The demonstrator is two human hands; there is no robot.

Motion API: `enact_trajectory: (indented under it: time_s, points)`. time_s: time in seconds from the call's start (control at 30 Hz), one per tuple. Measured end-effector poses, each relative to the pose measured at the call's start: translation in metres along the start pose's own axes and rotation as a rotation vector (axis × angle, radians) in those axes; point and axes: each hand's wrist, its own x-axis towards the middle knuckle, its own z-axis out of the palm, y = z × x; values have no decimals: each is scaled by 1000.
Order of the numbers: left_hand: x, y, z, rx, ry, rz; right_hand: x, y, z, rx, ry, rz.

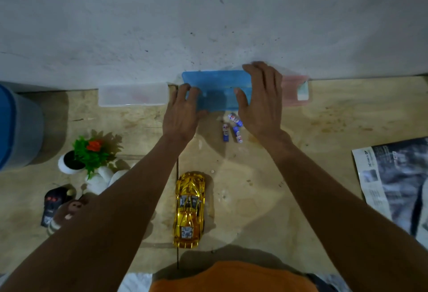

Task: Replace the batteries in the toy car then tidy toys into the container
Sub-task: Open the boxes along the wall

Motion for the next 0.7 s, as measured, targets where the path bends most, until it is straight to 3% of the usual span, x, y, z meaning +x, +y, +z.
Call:
enact_trajectory:
  time_s: [0.13,0.3,0.43,0.7]
  points:
    - [-3,5,0,-164,64,-83,11,13,-7,-197,-158,-118]
    - [-3,2,2,-287,133,-69,5,28,0,-132,-153,-182]
    - [-2,-1,2,-169,102,-37,-6,37,13,-57,-201,-222]
    - [3,-3,4,50,33,25,-14,40,21,-141,-203,-197]
